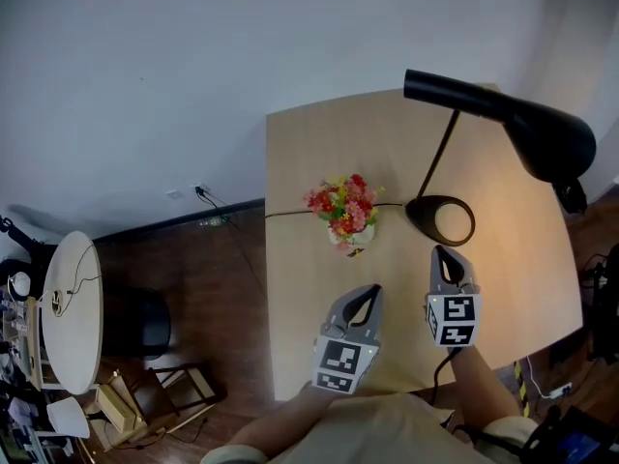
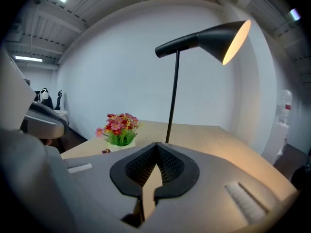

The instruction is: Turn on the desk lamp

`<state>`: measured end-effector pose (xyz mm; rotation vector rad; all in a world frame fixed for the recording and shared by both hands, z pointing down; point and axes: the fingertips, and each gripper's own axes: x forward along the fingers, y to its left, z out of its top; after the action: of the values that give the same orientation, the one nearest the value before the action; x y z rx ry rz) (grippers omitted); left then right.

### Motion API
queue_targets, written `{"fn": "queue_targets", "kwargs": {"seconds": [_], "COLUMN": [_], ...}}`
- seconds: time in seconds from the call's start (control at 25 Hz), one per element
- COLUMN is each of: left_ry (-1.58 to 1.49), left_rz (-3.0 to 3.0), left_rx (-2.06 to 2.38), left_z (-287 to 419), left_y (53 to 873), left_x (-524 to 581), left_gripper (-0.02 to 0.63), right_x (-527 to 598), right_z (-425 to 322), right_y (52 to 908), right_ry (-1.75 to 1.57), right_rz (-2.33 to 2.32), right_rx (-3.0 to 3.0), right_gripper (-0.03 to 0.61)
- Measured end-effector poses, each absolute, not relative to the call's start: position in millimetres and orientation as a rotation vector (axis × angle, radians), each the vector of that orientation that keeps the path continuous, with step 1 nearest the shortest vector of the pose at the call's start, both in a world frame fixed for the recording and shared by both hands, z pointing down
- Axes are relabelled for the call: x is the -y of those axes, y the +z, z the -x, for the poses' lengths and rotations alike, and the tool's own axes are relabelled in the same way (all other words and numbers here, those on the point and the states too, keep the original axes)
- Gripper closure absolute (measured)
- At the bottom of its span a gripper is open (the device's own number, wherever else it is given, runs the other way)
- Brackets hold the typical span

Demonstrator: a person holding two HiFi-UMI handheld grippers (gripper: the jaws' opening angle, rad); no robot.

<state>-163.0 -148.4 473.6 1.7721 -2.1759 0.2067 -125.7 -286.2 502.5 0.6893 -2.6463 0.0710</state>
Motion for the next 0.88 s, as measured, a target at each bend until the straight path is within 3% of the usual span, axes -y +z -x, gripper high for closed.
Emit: {"fn": "queue_targets", "kwargs": {"seconds": [0.56,0.88], "left_ry": [0.092,0.055], "left_rz": [-1.997,-2.207], "left_rx": [2.111,1.917], "left_z": [155.7,106.3], "left_y": [430.9,425.0], "left_x": [64.6,10.2], "left_gripper": [0.615,0.615], "right_x": [166.8,85.0], "right_z": [76.0,37.8], "right_y": [448.5,428.0], "right_ry": [0.024,0.024], "right_rz": [-0.918,-1.055], "right_rx": [2.66,2.614], "right_gripper": [0.58,0.58]}}
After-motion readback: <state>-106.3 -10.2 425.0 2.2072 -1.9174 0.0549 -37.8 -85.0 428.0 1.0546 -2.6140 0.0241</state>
